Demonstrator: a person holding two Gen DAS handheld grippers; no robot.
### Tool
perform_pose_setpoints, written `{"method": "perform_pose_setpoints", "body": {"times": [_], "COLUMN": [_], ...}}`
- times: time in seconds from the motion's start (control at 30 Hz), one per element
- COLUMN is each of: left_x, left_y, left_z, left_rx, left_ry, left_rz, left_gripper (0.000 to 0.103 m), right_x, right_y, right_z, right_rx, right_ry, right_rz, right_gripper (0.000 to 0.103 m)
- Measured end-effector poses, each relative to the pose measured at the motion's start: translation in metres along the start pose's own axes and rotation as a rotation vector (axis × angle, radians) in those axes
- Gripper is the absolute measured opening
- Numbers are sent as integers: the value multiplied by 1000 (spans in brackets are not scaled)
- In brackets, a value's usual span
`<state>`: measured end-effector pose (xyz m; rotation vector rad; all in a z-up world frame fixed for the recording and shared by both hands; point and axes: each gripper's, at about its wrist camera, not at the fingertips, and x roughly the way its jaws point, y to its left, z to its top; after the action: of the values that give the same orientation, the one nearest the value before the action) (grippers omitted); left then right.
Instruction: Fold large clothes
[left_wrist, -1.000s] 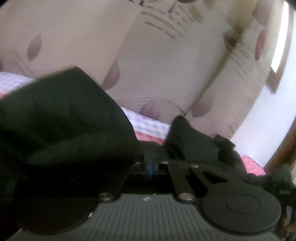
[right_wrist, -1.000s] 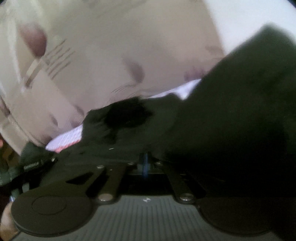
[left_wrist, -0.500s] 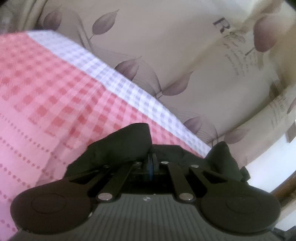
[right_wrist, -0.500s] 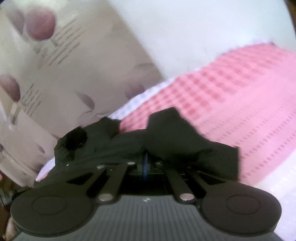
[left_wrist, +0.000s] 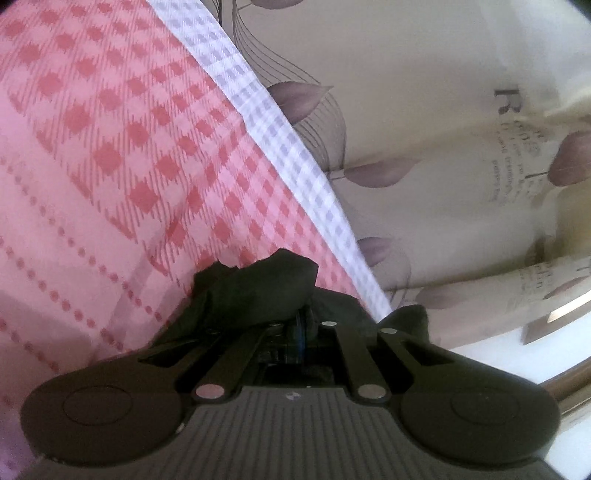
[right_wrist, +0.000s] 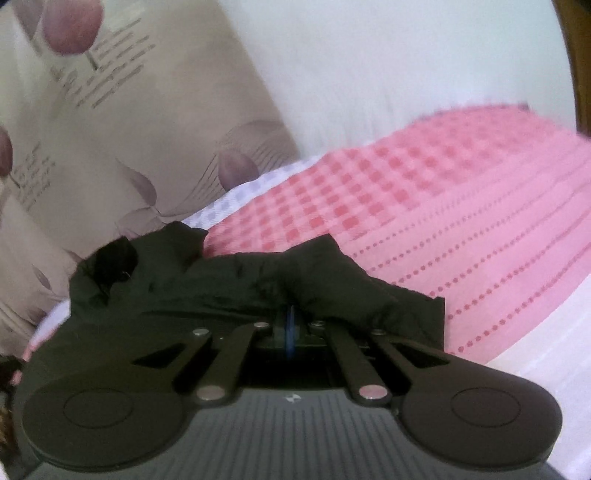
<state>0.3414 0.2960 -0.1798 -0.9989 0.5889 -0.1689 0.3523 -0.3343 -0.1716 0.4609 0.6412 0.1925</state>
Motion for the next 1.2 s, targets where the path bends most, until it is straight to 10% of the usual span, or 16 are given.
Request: {"method": "perform_pose_setpoints", "body": {"times": [0.27, 0.4, 0.73, 1.2], "left_x": [-31, -54, -35, 2], "left_y": [-5, -15, -2, -3], "left_z": [25, 46, 28, 37], "left_rx": [27, 168, 379, 455], "left_ry": [-93, -21, 268, 371], "left_rz": [61, 8, -119, -265], "left_gripper": [10, 100, 100, 91], "right_x": [-7, -8, -9, -10], "right_y": [9, 10, 11, 16], "right_z": [-4, -5, -7, -8], "right_rx": [-50, -53, -53, -78], "right_ry": [-28, -35, -47, -62], "right_rz": [-44, -51, -65, -82], "right_gripper": [0, 0, 0, 0]}}
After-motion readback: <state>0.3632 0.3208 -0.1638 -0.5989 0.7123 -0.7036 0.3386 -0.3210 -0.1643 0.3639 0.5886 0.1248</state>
